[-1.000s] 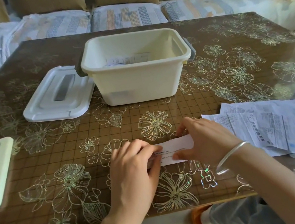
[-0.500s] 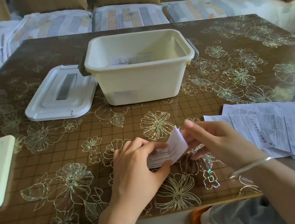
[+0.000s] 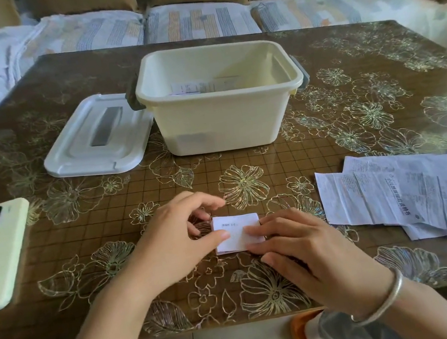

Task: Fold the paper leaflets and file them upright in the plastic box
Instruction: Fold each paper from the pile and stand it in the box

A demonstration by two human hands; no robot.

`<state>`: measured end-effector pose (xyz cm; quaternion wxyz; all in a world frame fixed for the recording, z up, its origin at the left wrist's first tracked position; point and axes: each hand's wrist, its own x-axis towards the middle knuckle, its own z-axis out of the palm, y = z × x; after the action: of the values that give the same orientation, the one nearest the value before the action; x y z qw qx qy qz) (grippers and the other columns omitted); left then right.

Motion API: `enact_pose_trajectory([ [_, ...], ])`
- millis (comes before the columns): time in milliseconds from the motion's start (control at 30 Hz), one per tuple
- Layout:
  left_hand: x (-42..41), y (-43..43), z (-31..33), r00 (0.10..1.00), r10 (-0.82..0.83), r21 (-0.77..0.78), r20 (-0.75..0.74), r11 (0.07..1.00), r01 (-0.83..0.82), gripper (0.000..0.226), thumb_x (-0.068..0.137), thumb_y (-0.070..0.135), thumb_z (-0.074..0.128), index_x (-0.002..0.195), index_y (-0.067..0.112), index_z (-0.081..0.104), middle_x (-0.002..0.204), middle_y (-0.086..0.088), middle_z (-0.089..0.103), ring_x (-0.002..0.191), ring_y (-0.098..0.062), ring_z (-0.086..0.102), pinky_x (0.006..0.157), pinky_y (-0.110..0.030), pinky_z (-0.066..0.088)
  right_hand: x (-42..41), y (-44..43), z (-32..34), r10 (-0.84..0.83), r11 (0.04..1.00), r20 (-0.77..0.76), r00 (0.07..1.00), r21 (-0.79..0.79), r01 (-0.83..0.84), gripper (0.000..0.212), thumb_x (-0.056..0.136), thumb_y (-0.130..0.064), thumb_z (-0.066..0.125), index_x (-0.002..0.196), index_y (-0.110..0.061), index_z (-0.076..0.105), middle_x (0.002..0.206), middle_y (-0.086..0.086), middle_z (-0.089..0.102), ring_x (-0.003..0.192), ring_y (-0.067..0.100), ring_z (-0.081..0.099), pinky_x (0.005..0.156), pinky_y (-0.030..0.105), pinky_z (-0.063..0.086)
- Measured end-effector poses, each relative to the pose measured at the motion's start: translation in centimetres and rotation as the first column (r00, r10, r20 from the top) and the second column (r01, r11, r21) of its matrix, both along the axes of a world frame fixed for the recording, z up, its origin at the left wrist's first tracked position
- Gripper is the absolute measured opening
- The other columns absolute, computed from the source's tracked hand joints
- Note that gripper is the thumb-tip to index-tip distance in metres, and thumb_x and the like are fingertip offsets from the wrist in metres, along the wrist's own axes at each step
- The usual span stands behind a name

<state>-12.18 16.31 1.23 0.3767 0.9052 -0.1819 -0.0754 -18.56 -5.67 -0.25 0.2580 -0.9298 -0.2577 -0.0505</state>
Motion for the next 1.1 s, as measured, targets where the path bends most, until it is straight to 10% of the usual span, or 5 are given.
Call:
enact_pose_trajectory([
  [233,-0.6,-1.5,1.6,0.994,0.008,0.348,0.111,0.936,-0.046,0.044,0.081,0.037,0.074,0.121,0.033,0.056,0.11,0.018,0.052,0.101,-0.002,0.051,0.087,-0.023,0.044,3.2,0.8,1.5,-0.083,0.996,-0.06,0.995,0.017,0.084,0.024,0.083,-0.048,0.059,0.084,-0.028,0.074,0.095,-0.017,0.059,0.093,0.009,0.049,0.077,0.031,0.049],
  [467,0.3,-2.2,2.8,0.999,-0.032,0.427,-0.019,0.904,0.037,0.034,0.084,0.031,0.07,0.114,0.031,0.054,0.104,0.012,0.052,0.099,-0.012,0.054,0.083,-0.03,0.046,7.0,3.0,4.1,-0.133,0.898,-0.289,0.948,-0.441,-0.009,0.058,0.075,-0.05,0.073,0.12,-0.022,0.05,0.11,-0.002,0.056,0.098,0.017,0.052,0.075,0.024,0.036],
  [633,0.7,-2.3,4.0,0.995,-0.092,0.419,0.034,0.905,0.07,0.01,0.088,0.032,0.065,0.086,0.03,0.056,0.088,0.014,0.046,0.091,-0.009,0.046,0.07,-0.025,0.038,7.9,3.9,6.5,-0.071,0.877,-0.317,0.946,-0.471,-0.091,0.034,0.083,-0.043,0.067,0.111,-0.024,0.06,0.105,-0.004,0.059,0.096,0.015,0.056,0.075,0.023,0.039],
  [900,6.4,-2.2,11.3,0.909,0.043,0.114,0.414,0.989,-0.098,0.014,0.081,0.019,0.074,0.091,0.024,0.065,0.083,0.019,0.064,0.074,0.002,0.059,0.062,-0.011,0.045,12.0,1.9,14.0,-0.203,0.966,0.187,0.961,-0.119,0.228,0.011,0.082,-0.03,0.069,0.093,-0.027,0.068,0.081,-0.01,0.059,0.085,0.016,0.053,0.072,0.037,0.047],
  [1100,15.7,-2.7,14.1,0.895,0.023,0.177,0.445,0.978,-0.113,0.019,0.085,0.005,0.065,0.088,0.023,0.066,0.088,0.01,0.065,0.082,-0.01,0.06,0.072,-0.032,0.05,19.2,0.6,15.9,-0.341,0.921,0.289,0.895,-0.088,0.38,0.007,0.084,-0.021,0.063,0.087,-0.024,0.069,0.078,-0.004,0.069,0.075,0.022,0.063,0.07,0.037,0.053],
])
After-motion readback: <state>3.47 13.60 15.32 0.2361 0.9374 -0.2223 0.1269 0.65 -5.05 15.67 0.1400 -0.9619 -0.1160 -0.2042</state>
